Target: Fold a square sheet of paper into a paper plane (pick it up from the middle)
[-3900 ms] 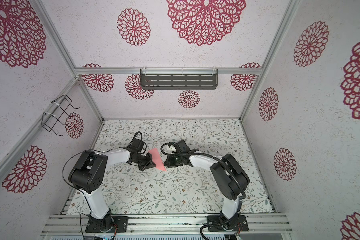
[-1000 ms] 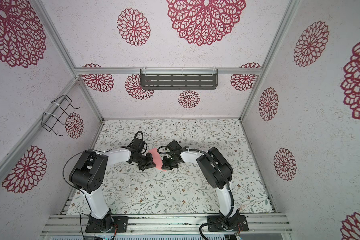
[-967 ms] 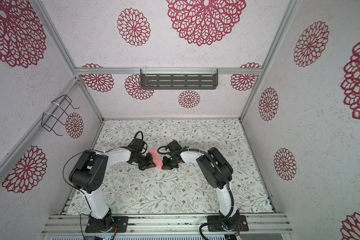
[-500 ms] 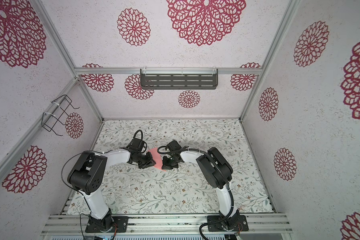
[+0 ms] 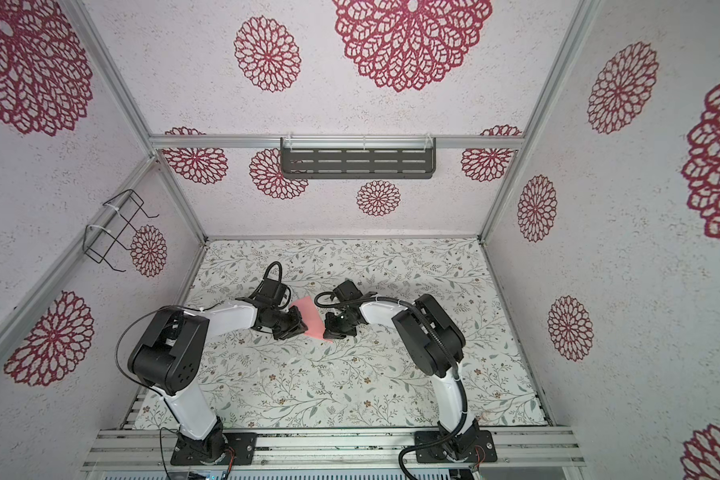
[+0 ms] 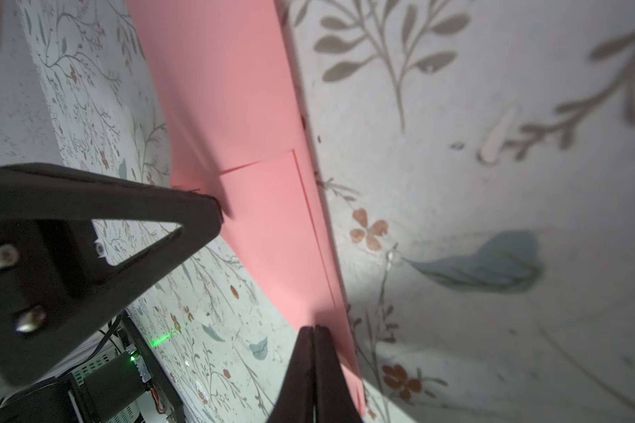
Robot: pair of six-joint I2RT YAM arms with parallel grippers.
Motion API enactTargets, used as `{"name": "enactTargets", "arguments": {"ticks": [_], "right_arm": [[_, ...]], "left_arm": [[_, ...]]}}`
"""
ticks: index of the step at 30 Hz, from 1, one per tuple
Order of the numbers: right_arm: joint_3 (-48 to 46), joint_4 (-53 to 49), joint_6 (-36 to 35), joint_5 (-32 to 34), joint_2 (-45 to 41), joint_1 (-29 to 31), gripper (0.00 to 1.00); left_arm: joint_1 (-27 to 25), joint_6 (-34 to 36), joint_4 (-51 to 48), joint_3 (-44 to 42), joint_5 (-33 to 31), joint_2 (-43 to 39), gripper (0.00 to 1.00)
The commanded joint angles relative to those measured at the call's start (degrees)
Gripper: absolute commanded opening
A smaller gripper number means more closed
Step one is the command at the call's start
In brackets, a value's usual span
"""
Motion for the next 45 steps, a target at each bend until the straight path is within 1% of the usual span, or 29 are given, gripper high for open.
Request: {"name": "enactTargets", "arguments": {"ticks": [1,10,17,24,28,31,34,39,45], "right_arm": [[-0.34,-4.55,-0.48,4.17,2.94,0.01,0.07],[-0.37,-5.27,-0.47,4.65,3.51,0.01,0.07],[-0.54,-5.02,-0.40,4.80,3.75,0.01,0.07],[-0.73,-5.12,-0.45,4.92,3.51,0.03,0.08],[-0.80,-5.03,-0.57,5.05,3.29,0.01,0.08],[-0.97,-4.68,-0.35,5.02,3.07,0.01,0.08],[-1.04,-4.57,-0.21,4.96,3.08,0.01,0.08],[-1.41,-4.39,0.18,5.02,2.98,0.00,0.08],[-1.90,-3.82,0.81,4.85,2.83,0.01,0.08]], "left_arm": [[1.35,1.00,-2.46,-1.61,-3.71,-0.08,0.16],[3.33,2.08,-3.52,-4.12,-4.98,-1.92,0.16],[3.76,4.55,-9.29,-1.57,-9.79,-2.32,0.17],[4.78,4.49,-13.04,0.83,-13.58,-1.84,0.16],[5.07,5.85,-14.62,2.62,-13.44,-4.88,0.16],[3.87,5.95,-12.92,3.13,-9.48,-7.74,0.16],[1.17,5.67,-11.05,3.49,-7.67,-8.63,0.14],[-3.15,7.58,-12.67,6.99,-8.38,-4.11,0.11],[-4.69,8.65,-16.11,10.21,-9.44,1.41,0.09]]}}
